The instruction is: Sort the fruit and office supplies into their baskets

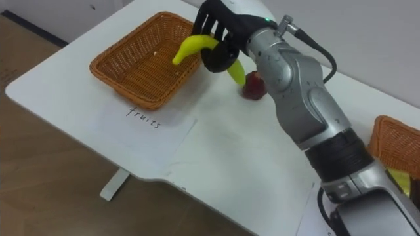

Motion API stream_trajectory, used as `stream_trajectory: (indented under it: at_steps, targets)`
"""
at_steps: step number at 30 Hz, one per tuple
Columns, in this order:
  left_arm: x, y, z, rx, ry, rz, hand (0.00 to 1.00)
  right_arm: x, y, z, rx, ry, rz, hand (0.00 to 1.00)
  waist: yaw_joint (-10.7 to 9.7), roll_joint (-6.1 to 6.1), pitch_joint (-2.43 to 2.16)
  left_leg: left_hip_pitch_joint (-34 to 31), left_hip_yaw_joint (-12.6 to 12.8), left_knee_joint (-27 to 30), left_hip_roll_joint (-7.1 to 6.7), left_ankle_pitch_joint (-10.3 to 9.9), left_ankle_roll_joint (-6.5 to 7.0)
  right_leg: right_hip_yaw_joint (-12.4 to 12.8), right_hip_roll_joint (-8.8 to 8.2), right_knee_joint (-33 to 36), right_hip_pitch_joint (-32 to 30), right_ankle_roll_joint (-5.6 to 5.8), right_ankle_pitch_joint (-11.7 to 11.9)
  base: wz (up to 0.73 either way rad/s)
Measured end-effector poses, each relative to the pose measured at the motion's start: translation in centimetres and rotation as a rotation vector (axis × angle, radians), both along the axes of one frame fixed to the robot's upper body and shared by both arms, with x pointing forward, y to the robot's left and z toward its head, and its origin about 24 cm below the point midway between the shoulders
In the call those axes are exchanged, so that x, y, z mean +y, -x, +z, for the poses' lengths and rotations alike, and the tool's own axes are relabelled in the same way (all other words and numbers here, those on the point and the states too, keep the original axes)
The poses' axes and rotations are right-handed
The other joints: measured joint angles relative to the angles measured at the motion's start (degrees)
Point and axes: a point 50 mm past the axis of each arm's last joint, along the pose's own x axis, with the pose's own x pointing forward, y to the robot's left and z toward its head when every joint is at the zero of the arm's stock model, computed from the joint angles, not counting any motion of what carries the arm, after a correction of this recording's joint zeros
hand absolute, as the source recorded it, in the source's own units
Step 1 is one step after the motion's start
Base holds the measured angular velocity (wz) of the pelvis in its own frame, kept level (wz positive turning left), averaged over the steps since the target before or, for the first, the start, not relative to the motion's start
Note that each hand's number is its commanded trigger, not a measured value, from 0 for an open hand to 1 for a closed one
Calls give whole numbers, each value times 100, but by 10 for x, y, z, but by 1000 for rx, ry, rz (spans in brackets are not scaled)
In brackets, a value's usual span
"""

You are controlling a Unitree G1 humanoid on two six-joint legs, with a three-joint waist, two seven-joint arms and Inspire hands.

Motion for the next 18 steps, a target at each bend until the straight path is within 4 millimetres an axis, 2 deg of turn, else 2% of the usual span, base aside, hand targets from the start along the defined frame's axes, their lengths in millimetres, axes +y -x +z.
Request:
stream_trajectory:
  at_steps: [3,9,18]
  targets:
    - [0,-1,0,3,-1,1,0,1,0,2,-21,-13,-4,100,35,-38,-19,-4,-62,9,-19,1,1,10,-7,3,5,29,-19,14]
    - [0,0,0,5,-1,4,0,6,0,4,-54,-44,-6,100,230,-53,-17,-7,-132,23,-50,1,1,-49,-30,3,41,64,-44,9]
    - [1,4,0,9,-12,8,0,-4,-17,1,-85,-41,-97,100,448,-123,-7,-69,-221,58,-83,-8,23,-186,-87,5,34,83,-85,4]
